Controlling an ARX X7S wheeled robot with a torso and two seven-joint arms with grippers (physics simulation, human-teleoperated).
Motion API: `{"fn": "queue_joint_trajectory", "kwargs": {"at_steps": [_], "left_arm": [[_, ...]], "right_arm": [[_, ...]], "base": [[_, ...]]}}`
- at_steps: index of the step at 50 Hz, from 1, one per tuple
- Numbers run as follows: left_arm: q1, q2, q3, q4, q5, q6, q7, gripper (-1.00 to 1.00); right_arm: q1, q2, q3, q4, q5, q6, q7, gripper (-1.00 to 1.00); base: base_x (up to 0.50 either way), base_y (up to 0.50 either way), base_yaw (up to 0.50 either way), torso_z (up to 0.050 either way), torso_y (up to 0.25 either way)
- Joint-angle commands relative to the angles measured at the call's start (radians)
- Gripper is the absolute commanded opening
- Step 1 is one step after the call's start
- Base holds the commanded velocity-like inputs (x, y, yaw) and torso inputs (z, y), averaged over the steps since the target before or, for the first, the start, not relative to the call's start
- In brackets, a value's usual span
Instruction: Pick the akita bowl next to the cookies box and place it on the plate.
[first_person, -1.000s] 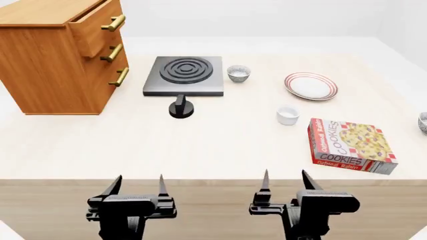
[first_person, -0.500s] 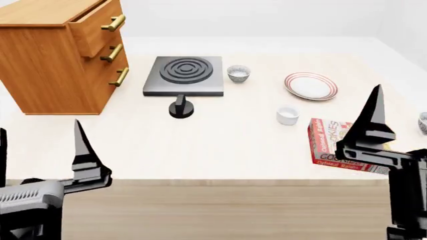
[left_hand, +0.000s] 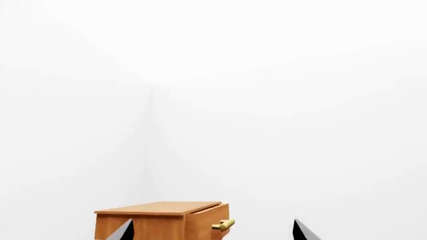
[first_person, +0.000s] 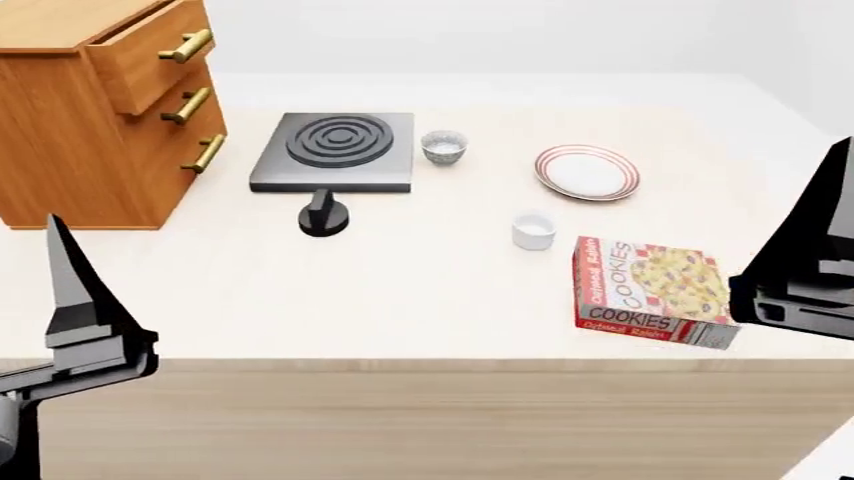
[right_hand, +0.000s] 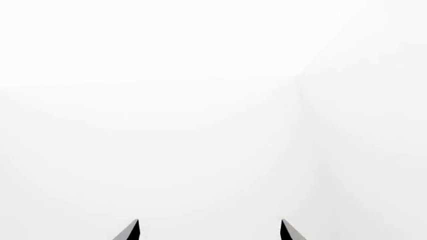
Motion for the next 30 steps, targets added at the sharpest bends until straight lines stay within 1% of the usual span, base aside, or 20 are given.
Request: {"fn": "queue_joint_trajectory", "kwargs": {"at_steps": [1,30], "left_arm": [[0.005,-0.014,-0.002,0.018,-0.003,-0.004,-0.016,1.0],[0.018,-0.042,0.013,0.018,-0.01,0.005,-0.045,1.0]], "right_arm": [[-0.006,0.027,-0.004,0.0,0.022,-0.019,0.024,1.0],[-0.013,0.052,-0.022,0.01,0.03,-0.038,0.045,1.0]], "base": [[0.0,-0.5,0.0,0.0,0.0],[0.0,-0.5,0.0,0.0,0.0]]}}
